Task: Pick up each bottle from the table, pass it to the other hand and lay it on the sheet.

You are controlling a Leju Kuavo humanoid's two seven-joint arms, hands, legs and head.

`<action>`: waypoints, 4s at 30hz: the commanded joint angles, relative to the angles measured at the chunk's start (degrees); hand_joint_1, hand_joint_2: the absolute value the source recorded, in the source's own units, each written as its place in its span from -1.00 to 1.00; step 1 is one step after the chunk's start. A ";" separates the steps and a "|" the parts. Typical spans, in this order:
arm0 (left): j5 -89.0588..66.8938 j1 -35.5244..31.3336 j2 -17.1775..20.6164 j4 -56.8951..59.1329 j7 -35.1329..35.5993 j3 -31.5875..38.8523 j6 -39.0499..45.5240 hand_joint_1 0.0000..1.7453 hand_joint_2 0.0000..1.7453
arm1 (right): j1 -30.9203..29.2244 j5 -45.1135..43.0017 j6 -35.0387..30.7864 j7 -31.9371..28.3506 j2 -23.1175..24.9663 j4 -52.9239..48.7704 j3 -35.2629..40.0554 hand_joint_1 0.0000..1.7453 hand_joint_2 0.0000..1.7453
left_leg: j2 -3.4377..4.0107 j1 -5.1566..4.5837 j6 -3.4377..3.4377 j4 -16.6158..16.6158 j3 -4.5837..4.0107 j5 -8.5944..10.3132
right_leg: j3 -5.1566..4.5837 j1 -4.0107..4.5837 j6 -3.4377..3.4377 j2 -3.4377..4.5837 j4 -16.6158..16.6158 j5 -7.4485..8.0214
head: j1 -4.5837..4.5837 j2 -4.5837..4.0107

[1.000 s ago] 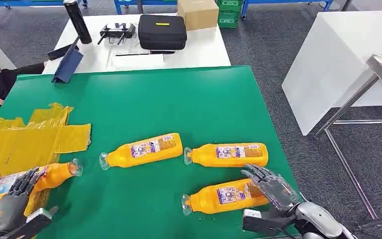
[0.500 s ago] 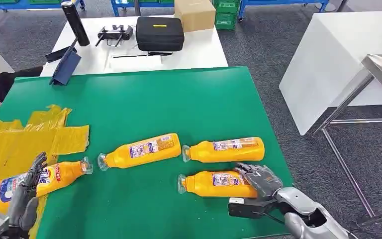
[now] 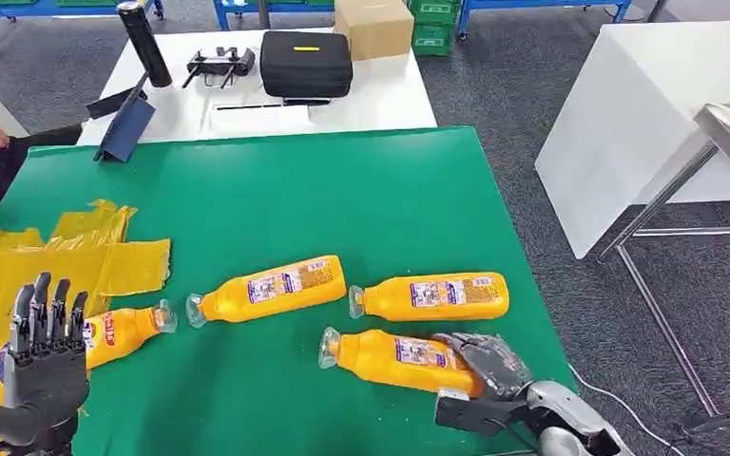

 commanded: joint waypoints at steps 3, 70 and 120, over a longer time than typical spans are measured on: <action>0.03 -0.47 -2.71 0.27 0.45 1.61 -0.28 -1.00 -1.00 | 3.16 -0.15 0.18 0.09 1.74 0.93 -0.26 1.00 1.00 | -0.10 0.04 -0.10 -0.01 0.00 -0.03 | -0.13 0.04 -0.03 -0.09 -0.04 -0.06 | 0.02 0.00; -10.66 -8.28 -6.69 7.05 0.23 -30.23 14.55 1.00 1.00 | -21.77 -14.56 4.11 -8.39 37.71 32.66 27.03 1.00 1.00 | -0.15 0.07 -0.18 -0.04 -1.31 0.61 | -1.24 0.13 -0.14 -0.17 0.13 0.41 | -0.07 0.00; -86.81 -3.88 10.61 15.21 14.21 7.14 59.47 1.00 1.00 | 0.09 -8.17 1.05 -7.78 2.65 -9.88 -16.82 -1.00 1.00 | -0.29 -0.05 -0.27 0.03 -1.25 0.49 | -1.14 -0.02 -0.04 -0.23 0.22 0.23 | -0.07 0.00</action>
